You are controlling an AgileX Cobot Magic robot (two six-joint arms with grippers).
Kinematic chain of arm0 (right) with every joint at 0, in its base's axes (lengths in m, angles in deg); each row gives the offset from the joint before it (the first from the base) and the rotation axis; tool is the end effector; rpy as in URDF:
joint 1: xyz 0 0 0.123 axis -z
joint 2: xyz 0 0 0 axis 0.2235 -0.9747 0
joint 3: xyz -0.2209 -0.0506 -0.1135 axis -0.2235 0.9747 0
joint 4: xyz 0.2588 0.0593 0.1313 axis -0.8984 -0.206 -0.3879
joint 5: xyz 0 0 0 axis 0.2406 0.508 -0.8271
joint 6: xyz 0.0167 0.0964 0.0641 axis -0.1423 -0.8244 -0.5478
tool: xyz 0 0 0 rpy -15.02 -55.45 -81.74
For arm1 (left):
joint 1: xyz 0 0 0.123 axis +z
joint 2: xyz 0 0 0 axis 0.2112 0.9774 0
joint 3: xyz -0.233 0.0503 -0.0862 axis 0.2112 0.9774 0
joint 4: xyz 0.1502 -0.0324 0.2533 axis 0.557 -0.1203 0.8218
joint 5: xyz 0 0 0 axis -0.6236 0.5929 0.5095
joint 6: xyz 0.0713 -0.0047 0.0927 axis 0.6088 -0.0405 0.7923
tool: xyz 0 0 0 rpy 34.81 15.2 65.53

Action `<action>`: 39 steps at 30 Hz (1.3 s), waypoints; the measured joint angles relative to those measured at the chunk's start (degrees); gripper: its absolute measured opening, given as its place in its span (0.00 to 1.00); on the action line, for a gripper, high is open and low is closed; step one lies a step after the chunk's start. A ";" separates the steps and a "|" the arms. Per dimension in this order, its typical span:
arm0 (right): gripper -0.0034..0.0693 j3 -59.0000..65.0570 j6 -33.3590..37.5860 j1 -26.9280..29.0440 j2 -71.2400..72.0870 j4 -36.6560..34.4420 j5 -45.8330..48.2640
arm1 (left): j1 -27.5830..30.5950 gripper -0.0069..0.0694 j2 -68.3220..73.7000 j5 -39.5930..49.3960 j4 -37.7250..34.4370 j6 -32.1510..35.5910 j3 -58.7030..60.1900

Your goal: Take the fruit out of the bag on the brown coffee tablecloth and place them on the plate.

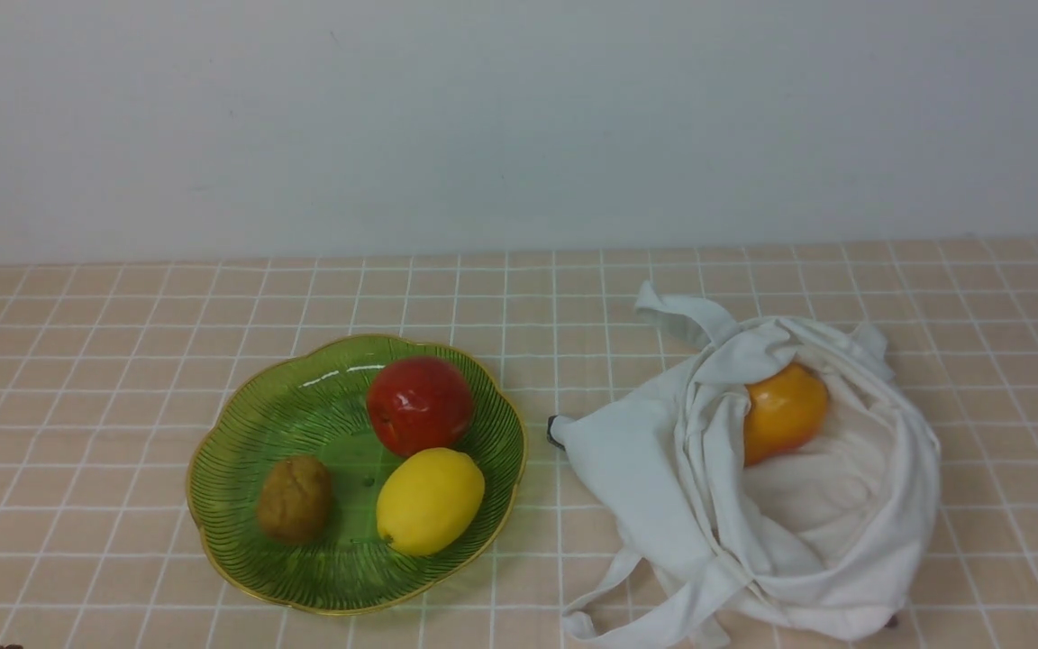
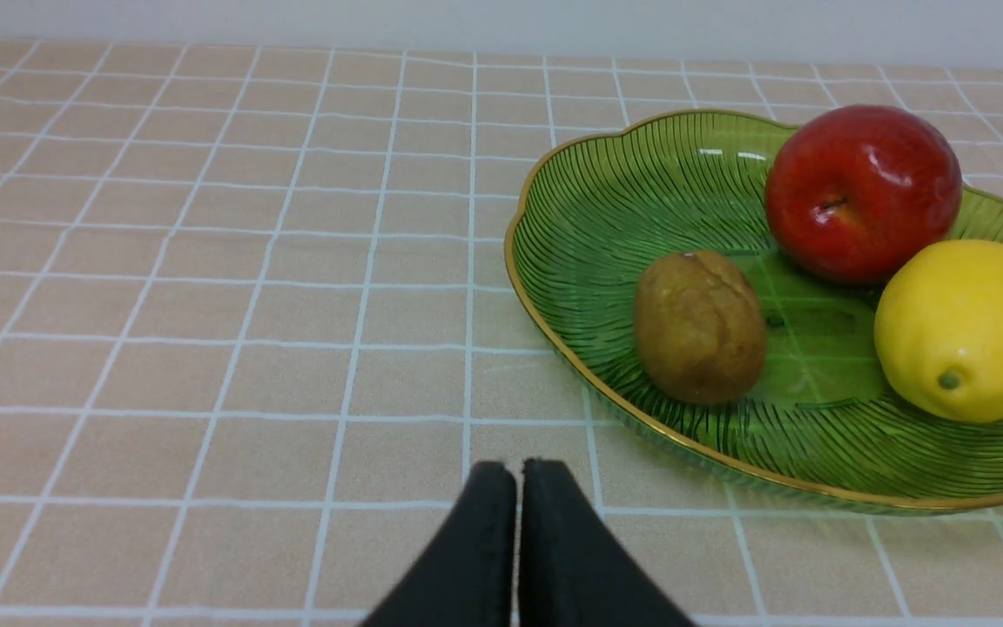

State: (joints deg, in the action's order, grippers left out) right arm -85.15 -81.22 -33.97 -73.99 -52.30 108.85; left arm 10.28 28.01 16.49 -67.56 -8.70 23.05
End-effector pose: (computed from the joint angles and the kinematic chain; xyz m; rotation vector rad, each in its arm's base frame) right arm 0.1327 0.1157 0.4598 -0.5989 1.7546 0.4650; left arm 0.1538 -0.0084 0.1624 -0.0259 1.8850 -0.1040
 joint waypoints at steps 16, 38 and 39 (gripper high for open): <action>0.03 31.12 -0.25 0.00 27.53 -0.49 -14.82 | 0.00 0.08 0.00 0.00 0.00 0.00 0.00; 0.03 68.89 -0.51 43.36 39.07 -2.40 -27.71 | 0.00 0.08 0.00 0.00 0.00 0.00 0.00; 0.03 68.89 -0.45 43.44 39.07 -2.40 -27.66 | 0.00 0.08 0.00 0.00 0.00 0.00 0.00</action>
State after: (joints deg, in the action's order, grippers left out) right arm -16.26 -81.67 9.47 -34.92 -54.70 81.20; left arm 10.28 28.01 16.49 -67.56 -8.70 23.05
